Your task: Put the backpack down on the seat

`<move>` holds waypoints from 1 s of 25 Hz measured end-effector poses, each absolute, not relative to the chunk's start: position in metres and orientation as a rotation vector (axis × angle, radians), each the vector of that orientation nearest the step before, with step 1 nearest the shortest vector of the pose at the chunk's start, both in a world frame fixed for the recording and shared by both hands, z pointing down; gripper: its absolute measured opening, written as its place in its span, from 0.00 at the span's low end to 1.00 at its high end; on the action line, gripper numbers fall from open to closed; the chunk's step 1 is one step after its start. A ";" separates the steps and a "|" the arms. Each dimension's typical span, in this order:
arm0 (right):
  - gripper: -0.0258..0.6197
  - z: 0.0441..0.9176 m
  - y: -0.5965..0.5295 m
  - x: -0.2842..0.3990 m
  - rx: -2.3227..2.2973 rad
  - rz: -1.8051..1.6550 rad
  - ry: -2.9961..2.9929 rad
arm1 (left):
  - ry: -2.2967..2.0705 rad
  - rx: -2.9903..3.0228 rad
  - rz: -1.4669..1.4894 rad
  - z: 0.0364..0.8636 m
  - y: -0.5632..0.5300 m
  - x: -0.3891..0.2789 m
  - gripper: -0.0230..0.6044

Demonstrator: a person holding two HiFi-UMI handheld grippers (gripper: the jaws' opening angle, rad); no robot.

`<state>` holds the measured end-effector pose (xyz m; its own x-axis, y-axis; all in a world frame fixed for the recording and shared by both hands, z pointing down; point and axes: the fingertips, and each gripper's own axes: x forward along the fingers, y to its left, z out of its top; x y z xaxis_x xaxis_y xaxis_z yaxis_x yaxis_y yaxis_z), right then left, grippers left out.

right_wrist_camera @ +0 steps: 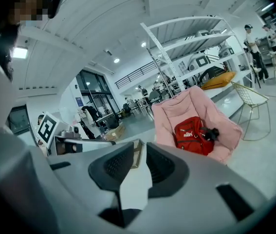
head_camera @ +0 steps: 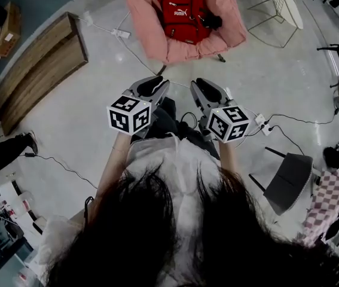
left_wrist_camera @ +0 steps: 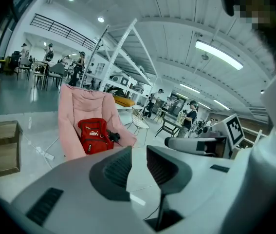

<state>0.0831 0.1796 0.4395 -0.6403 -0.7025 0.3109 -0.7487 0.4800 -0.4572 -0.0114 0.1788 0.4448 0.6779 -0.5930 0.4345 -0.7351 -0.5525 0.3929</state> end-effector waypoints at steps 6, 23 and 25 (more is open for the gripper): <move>0.15 0.437 0.204 0.085 1.245 0.823 -2.639 | -1.040 2.336 0.331 0.444 0.198 -0.008 0.21; 0.14 0.432 0.226 0.085 1.215 0.761 -2.651 | -1.124 2.311 0.253 0.432 0.209 -0.025 0.21; 0.14 0.432 0.227 0.087 1.217 0.762 -2.651 | -1.133 2.307 0.246 0.431 0.209 -0.027 0.21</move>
<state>0.0866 0.2274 0.4320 -0.6676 -0.6749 0.3145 -0.7389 0.5483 -0.3916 -0.0266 0.2089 0.4308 0.6276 -0.6738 0.3900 -0.7748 -0.4918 0.3973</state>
